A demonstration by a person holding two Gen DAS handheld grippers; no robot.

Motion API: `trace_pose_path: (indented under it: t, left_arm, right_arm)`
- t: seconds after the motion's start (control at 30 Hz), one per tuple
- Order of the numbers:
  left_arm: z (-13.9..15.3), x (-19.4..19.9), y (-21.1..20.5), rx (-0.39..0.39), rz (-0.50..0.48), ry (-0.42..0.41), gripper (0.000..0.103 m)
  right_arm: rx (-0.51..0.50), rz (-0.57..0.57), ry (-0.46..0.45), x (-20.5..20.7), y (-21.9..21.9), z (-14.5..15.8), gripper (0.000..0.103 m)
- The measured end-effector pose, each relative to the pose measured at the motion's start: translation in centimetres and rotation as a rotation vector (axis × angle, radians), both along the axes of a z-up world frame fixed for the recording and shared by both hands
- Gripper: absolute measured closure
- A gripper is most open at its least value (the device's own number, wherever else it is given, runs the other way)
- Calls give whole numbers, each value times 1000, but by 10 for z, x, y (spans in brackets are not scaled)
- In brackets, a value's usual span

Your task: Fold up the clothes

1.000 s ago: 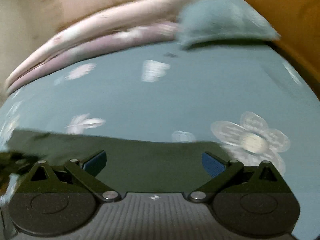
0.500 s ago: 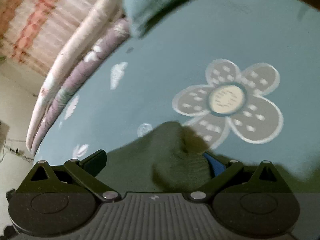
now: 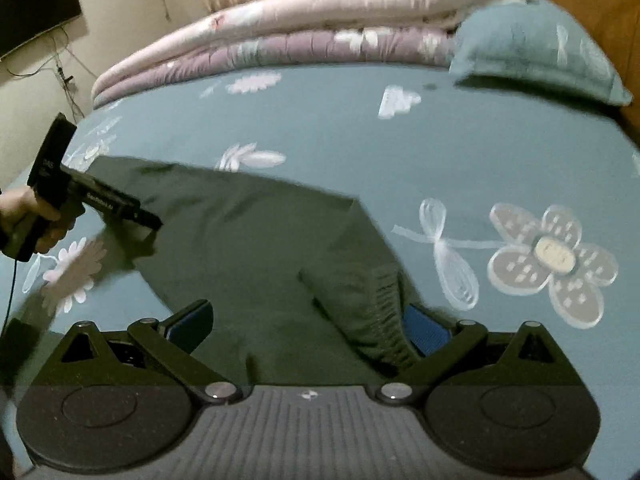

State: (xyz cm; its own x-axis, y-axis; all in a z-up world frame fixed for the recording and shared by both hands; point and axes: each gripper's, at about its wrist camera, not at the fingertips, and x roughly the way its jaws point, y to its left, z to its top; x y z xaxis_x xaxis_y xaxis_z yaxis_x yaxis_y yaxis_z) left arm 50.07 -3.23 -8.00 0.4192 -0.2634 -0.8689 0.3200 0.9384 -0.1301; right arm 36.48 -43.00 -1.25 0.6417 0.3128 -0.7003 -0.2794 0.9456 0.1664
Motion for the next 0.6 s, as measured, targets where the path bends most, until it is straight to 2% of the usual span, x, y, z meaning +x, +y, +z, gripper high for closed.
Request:
trace_pose_path:
  t: [0.2, 0.33, 0.43, 0.6]
  left_arm:
    - [-1, -1, 0, 0, 1, -6, 9]
    - [-1, -2, 0, -2, 3, -7, 9]
    - [0, -2, 0, -4, 3, -8, 9]
    - [-1, -1, 1, -10, 0, -6, 7]
  right_arm:
    - [-26, -4, -5, 31, -17, -14, 0]
    - [61, 17, 75, 57, -29, -31, 1]
    - [128, 89, 110, 59, -27, -35, 2]
    - [146, 201, 66, 45, -17, -20, 3]
